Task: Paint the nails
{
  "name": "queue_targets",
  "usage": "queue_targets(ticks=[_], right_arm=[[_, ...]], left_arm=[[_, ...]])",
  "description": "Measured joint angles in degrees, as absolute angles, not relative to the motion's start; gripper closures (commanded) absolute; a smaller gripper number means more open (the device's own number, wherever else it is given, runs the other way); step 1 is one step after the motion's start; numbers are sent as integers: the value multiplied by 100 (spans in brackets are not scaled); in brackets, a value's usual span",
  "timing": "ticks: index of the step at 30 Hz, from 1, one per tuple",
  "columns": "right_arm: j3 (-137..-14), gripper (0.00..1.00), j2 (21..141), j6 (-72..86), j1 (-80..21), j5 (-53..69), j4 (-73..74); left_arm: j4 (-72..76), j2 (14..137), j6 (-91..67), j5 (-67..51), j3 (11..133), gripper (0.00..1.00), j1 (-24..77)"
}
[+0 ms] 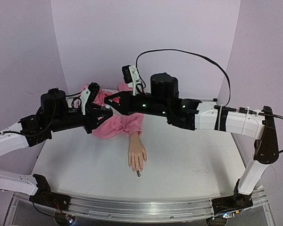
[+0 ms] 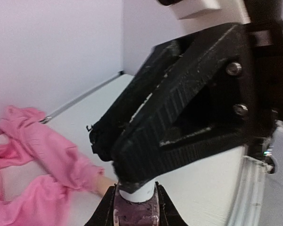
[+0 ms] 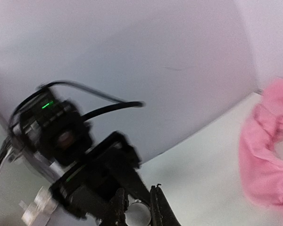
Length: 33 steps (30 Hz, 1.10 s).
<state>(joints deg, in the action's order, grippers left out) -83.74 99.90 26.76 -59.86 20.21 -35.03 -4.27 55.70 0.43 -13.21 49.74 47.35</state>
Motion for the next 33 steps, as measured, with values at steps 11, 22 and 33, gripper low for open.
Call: queue_targets(ticks=[11,22,33], right_arm=[[-9437,83,10547,3435,-6890,-2574,-1774],[-8453,10,9459,2908,-5975,403,-1828],[-7424,18,9063,2641,-5280,4296,-3256]], left_arm=[[178,6582,620,-47,5037,100,4849],[38,6180,-47,-1146,4589,100,4447],[-89,6292,-996,-5367,5231,100,4091]])
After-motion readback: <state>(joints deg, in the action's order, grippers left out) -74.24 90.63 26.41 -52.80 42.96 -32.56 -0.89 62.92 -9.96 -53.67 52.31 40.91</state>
